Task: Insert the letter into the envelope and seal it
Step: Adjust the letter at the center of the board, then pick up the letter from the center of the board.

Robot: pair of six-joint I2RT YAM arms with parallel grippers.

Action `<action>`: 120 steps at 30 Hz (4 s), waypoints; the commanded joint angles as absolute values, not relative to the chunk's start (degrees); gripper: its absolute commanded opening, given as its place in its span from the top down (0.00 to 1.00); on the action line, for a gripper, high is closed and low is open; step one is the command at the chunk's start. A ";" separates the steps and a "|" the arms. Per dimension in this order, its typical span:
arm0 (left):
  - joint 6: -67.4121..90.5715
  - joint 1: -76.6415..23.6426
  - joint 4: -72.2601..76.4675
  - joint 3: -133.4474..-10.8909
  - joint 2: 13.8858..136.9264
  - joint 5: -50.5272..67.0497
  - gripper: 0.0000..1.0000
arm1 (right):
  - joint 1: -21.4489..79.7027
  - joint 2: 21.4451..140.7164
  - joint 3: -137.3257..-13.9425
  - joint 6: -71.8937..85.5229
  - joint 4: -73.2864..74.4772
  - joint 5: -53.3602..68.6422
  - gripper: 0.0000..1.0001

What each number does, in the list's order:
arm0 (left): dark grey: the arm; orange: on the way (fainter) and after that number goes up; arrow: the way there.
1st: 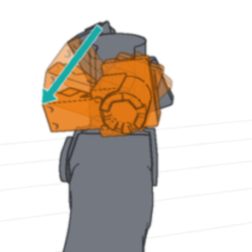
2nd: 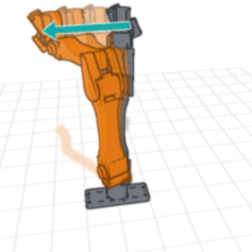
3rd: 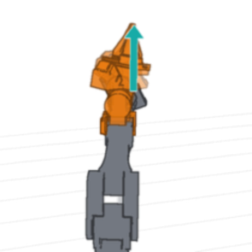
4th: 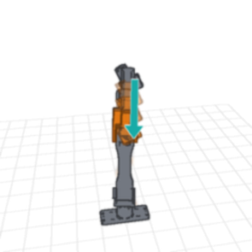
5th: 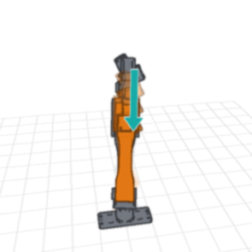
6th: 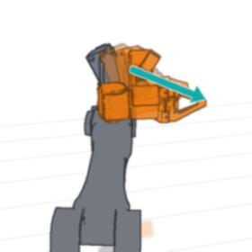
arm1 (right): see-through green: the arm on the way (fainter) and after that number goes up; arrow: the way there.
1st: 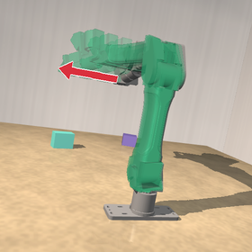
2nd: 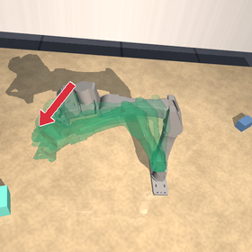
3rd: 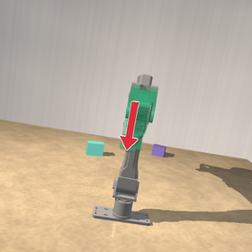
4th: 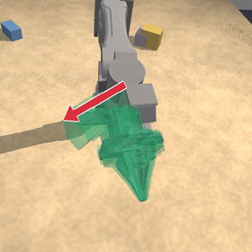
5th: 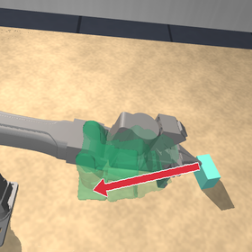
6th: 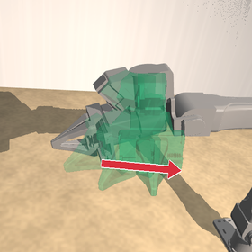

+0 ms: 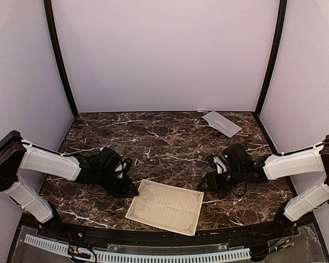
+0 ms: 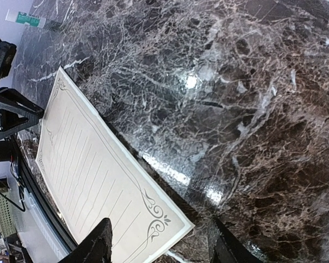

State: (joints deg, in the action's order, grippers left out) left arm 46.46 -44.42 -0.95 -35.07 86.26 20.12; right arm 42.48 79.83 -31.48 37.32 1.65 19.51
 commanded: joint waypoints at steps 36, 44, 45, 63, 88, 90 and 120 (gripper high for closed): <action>47.53 -44.57 3.20 -32.49 88.92 21.87 0.77 | 42.45 86.03 -26.42 41.82 -12.55 28.52 0.77; 48.83 -44.57 6.24 -30.86 87.18 20.01 0.70 | 42.38 84.03 -26.44 42.05 -13.49 27.94 1.00; 48.76 -44.61 6.11 -30.94 85.78 19.37 0.67 | 42.36 83.13 -26.95 41.64 -12.45 27.42 1.00; 9.61 -37.27 -24.87 -71.54 75.15 18.59 0.17 | 42.08 78.56 -61.17 18.18 23.00 28.75 1.00; -3.86 -45.00 -5.80 -63.06 78.08 42.36 0.13 | 47.37 86.83 -87.69 2.94 49.10 50.81 1.00; -4.31 -45.60 -6.62 -63.22 78.83 42.59 0.15 | 47.37 86.77 -87.76 2.94 49.05 50.49 1.00; -7.19 -48.11 -12.19 -65.18 81.92 41.29 0.75 | 47.20 84.23 -86.69 4.63 50.14 41.66 1.00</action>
